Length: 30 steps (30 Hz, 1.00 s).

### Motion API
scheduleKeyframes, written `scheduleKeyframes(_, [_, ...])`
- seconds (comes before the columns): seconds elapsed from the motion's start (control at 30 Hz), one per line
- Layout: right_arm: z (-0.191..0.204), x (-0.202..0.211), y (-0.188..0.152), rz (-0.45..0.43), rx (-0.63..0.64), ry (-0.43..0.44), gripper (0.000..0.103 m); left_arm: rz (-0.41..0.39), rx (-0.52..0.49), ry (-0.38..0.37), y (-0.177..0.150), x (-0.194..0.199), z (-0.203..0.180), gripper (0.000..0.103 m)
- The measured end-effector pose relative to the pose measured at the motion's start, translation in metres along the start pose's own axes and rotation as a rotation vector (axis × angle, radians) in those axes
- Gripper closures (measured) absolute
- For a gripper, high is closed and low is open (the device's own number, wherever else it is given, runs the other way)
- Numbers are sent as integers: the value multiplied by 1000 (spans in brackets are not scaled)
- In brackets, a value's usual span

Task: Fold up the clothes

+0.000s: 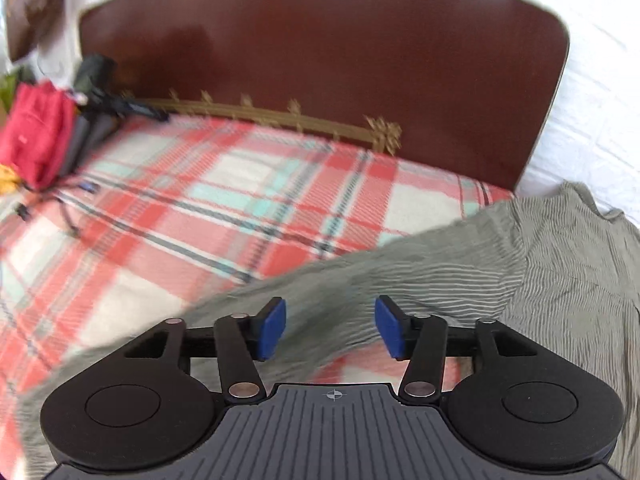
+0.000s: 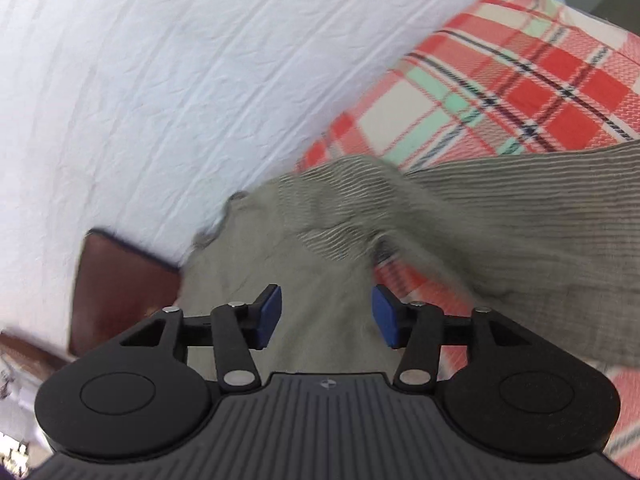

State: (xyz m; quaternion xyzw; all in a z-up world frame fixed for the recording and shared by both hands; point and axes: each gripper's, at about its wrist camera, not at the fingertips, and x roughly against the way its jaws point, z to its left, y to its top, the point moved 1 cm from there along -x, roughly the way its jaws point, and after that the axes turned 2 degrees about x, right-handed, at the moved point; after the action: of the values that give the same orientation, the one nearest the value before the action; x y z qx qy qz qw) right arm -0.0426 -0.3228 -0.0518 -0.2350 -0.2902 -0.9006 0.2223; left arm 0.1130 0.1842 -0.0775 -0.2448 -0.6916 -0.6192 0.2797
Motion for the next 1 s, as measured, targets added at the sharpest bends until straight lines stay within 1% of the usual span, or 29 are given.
scheduleKeyframes(0.03, [10,6,-3,14,16,27,44,-19,-4,0,-1,11,8,32])
scheduleKeyframes(0.1, [35,14,-9,36,74,65,42,-56,-6,10,-3,33,27,22])
scheduleKeyframes(0.17, [65,15,-16,57,165,84,39,-92,-16,41,-7,54,46,21])
scheduleKeyframes(0.23, [97,5,-25,92,264,101,35,-122,-42,89,-12,72,67,18])
scheduleKeyframes(0.27, [112,-3,-29,112,308,110,34,-132,-55,117,-15,78,79,15])
scheduleKeyframes(0.37, [160,-40,-49,177,462,101,34,-132,-85,197,-27,86,109,15])
scheduleKeyframes(0.4, [177,-55,-58,197,533,94,34,-131,-94,219,-32,88,118,15])
scheduleKeyframes(0.57, [260,-127,-110,274,853,43,32,-105,-146,291,-51,87,157,15])
scheduleKeyframes(0.7, [312,-170,-157,326,1052,19,31,-67,-117,304,-62,80,187,15])
scheduleKeyframes(0.77, [331,-192,-171,339,1111,9,30,-49,-74,290,-64,76,203,15])
scheduleKeyframes(0.9, [368,-236,-199,366,1228,-11,29,-20,49,194,-65,68,226,15])
scheduleKeyframes(0.97, [387,-258,-212,375,1285,-27,28,-12,89,149,-66,65,231,15])
scheduleKeyframes(1.0, [393,-271,-213,359,1300,-57,28,-8,93,135,-67,63,232,15])
